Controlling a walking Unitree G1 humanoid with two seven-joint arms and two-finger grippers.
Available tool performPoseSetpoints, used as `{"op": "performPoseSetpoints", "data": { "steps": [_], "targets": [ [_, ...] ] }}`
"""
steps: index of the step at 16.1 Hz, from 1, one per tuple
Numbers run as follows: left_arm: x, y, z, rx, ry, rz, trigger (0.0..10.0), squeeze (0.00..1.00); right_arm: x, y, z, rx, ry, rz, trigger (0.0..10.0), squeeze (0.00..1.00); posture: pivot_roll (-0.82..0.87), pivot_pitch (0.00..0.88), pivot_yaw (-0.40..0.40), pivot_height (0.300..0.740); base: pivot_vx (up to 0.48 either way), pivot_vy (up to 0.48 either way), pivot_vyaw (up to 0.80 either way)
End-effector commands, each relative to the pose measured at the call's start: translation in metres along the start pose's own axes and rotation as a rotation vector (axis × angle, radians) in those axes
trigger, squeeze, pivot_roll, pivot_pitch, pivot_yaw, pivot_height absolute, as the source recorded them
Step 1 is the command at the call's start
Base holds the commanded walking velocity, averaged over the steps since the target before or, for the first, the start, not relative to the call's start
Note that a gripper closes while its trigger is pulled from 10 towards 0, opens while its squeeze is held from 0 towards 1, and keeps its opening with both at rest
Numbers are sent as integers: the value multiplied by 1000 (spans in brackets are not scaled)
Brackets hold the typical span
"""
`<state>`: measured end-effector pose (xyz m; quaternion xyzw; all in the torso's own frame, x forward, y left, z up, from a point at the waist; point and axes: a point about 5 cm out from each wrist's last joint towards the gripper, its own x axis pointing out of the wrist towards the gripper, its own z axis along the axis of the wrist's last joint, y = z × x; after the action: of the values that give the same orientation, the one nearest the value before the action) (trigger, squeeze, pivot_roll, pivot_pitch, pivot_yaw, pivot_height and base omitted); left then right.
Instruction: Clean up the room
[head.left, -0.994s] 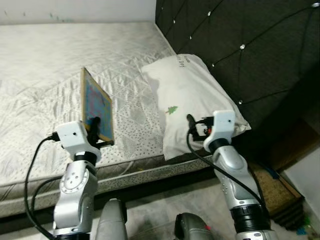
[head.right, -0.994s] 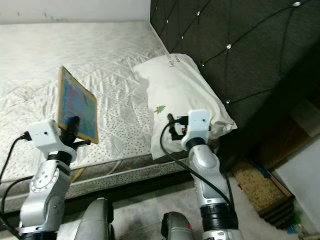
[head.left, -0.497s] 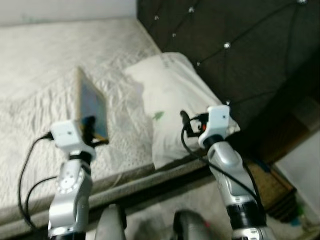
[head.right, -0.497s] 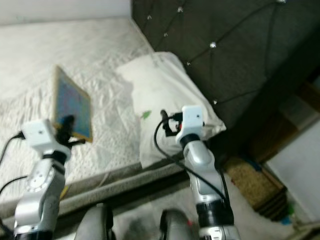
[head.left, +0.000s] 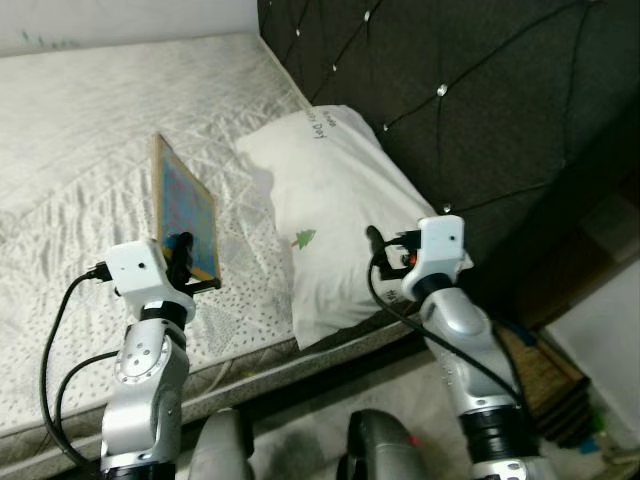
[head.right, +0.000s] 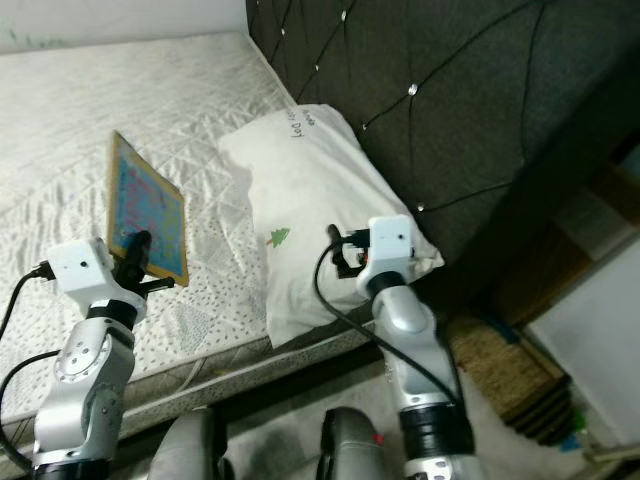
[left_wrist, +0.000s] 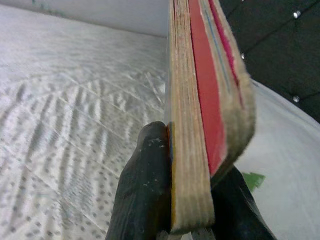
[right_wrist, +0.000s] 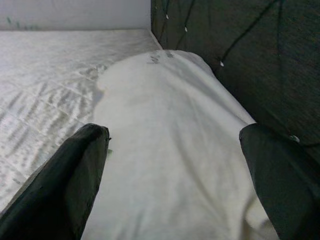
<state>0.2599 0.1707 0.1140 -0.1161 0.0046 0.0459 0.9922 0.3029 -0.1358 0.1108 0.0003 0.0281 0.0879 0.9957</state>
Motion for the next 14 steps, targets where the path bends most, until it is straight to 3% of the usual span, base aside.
{"op": "performPoseSetpoints", "data": {
  "steps": [1,5,14],
  "targets": [
    [2,-10,7,-1,-36,-36,10000,0,-1,-4,2,6,-7,-13,10000,0,-81,66,-53,642,0,0,0],
    [3,-9,8,2,-40,-29,10000,0,0,-4,1,3,-4,-14,10000,0,-81,60,-54,582,0,0,0],
    [4,-5,12,-15,-64,-19,10000,0,0,-4,-2,1,15,6,10000,0,-77,50,-60,582,0,0,0]
  ]
}}
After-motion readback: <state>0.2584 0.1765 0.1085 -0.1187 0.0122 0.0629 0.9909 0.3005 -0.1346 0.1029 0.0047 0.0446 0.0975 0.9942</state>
